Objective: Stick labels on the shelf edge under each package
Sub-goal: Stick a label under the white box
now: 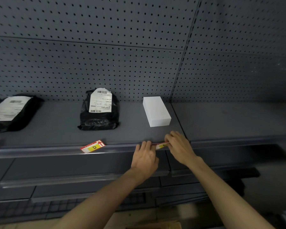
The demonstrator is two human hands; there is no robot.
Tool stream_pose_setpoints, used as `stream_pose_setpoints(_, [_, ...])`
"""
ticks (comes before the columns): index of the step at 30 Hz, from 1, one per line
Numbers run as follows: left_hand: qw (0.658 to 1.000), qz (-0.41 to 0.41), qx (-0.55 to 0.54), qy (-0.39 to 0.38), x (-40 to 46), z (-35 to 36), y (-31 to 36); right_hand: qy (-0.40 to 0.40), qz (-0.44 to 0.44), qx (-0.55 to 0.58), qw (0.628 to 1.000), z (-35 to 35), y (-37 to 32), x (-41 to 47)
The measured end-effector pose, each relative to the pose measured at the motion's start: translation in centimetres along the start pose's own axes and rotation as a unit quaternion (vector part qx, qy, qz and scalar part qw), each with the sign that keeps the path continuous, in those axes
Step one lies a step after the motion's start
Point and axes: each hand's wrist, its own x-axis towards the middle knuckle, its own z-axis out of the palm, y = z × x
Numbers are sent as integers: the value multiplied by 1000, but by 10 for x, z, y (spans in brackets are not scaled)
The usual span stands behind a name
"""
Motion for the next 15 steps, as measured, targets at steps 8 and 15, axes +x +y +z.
stream_pose_setpoints(8, [1000,-6,0,-9,4,-5,-2,21,20,64,998,-11,-2,0])
stream_pose_setpoints(15, [1000,15,-13,-2,3,-8,-8,21,38,96,994,-10,-1,1])
